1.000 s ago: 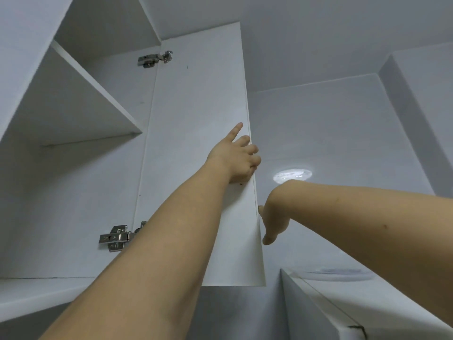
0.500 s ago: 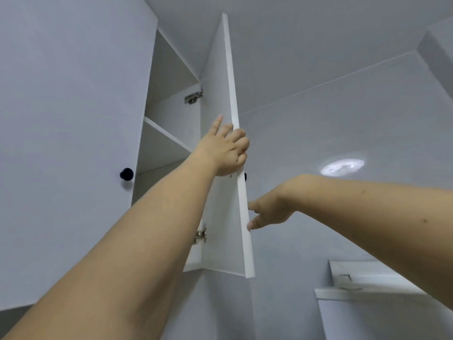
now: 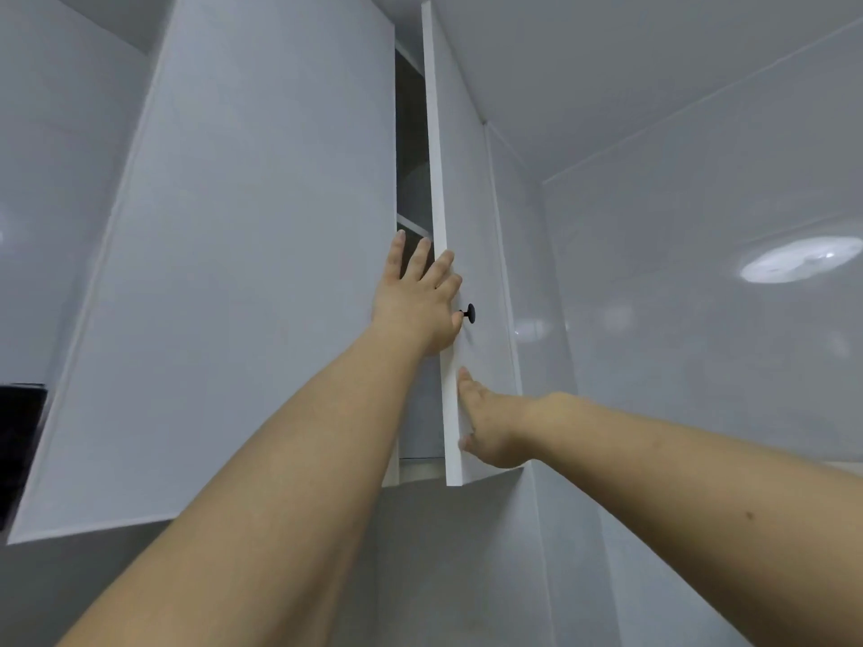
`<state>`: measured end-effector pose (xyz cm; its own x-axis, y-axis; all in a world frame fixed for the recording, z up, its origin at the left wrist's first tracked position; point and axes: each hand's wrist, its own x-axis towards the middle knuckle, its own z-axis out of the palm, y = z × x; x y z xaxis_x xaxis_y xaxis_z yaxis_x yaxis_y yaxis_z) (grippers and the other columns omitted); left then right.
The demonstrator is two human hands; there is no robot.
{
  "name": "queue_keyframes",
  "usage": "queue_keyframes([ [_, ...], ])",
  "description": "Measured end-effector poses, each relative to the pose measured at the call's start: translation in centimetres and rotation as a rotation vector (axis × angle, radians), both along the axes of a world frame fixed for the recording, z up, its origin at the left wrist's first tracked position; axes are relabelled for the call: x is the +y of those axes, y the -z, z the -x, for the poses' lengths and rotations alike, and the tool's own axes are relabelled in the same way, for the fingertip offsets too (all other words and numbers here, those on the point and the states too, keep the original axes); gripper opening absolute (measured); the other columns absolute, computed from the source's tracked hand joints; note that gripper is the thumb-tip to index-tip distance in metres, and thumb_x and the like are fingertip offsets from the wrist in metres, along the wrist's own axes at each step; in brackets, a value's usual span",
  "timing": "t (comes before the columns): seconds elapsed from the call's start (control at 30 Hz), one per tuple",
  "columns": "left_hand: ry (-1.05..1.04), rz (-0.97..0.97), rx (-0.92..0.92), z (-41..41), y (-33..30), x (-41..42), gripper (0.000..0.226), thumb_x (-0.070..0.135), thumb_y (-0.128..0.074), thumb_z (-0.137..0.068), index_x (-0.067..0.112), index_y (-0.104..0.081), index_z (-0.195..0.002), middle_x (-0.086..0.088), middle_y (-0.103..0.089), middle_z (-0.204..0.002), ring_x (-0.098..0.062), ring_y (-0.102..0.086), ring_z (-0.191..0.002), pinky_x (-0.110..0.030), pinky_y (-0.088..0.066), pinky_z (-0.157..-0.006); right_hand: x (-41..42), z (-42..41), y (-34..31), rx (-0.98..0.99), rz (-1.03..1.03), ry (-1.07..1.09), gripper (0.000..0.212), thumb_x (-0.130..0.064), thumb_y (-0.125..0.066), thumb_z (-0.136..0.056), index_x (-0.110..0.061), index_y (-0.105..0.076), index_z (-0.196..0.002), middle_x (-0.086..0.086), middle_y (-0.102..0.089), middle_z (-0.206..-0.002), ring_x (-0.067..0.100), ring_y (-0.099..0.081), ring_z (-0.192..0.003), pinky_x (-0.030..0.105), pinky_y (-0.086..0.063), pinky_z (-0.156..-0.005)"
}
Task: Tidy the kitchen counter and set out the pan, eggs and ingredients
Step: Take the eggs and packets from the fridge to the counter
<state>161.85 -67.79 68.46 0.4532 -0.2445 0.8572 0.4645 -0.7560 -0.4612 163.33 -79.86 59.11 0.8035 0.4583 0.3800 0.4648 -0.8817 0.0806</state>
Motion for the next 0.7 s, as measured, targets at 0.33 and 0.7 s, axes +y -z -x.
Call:
queue_keyframes([
  [0.33, 0.089, 0.038, -0.063, -1.7, 1.1, 4.8, 0.058, 0.051, -0.017, -0.099, 0.027, -0.017, -0.151, 0.003, -0.008, -0.161, -0.03, 0.0, -0.148, -0.059, 0.01, -0.114, 3.4, -2.3, 1.7, -0.139, 0.007, -0.05, 0.087, -0.031, -0.04, -0.099, -0.021, 0.034, -0.142, 0.006, 0.022, -0.157, 0.024, 0.002, -0.148, 0.038, -0.006, -0.118],
  [0.7, 0.053, -0.073, -0.147, -2.8, 1.3, 6.3, 0.047, 0.033, -0.032, -0.096, 0.014, -0.048, -0.136, -0.003, -0.031, -0.149, -0.034, -0.015, -0.143, -0.062, 0.003, -0.115, 5.9, -5.7, 2.8, -0.233, -0.011, -0.076, 0.079, -0.024, -0.031, -0.099, -0.02, 0.037, -0.14, 0.012, 0.028, -0.155, 0.026, 0.011, -0.147, 0.037, 0.001, -0.12],
])
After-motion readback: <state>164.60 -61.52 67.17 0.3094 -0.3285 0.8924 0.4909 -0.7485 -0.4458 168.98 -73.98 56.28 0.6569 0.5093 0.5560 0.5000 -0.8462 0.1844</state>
